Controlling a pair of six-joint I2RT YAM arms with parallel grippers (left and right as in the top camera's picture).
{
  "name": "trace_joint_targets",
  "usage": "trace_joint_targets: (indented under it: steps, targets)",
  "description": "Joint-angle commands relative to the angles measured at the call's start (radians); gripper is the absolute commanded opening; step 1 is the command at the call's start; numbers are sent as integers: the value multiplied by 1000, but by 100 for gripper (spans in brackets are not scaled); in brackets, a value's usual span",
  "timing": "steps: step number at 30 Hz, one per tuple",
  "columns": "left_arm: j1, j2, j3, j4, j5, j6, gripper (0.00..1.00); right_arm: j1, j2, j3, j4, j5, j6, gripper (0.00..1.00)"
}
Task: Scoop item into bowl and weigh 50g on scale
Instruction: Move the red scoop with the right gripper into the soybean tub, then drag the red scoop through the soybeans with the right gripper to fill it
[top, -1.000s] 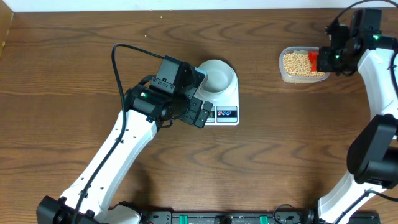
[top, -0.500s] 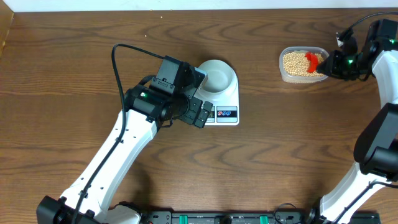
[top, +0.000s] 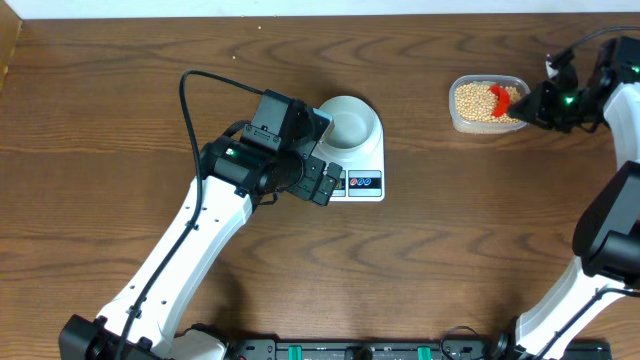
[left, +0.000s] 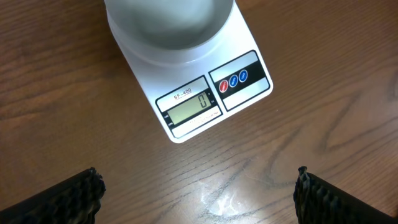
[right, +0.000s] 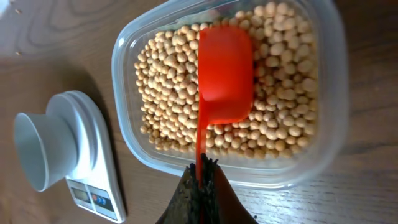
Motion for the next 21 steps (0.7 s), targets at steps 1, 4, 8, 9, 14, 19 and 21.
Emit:
trace_joint_targets:
  steps: [1,4,8,9,14,19,21]
  targets:
    - [2,3,-6,-3,12,18,100,-26,22,-2,-4,-89,18,1]
    - [2,3,-6,-3,12,18,100,-37,22,-2,-4,-103,18,1]
    - [2,3,-6,-3,12,18,100,-43,22,-2,-5,-135,18,1]
    - [2,3,-6,-3,12,18,100,-43,22,-2,-5,-143,18,1]
    - [2,3,-6,-3,12,18,100,-38,22,-2,-2,-146,18,1]
    - [2,3,-6,-3,12,18,100,-22,37,-2,2,-138,18,1]
    - [2,3,-6,-3,12,18,100,-11,55,-2,1,-138,18,1]
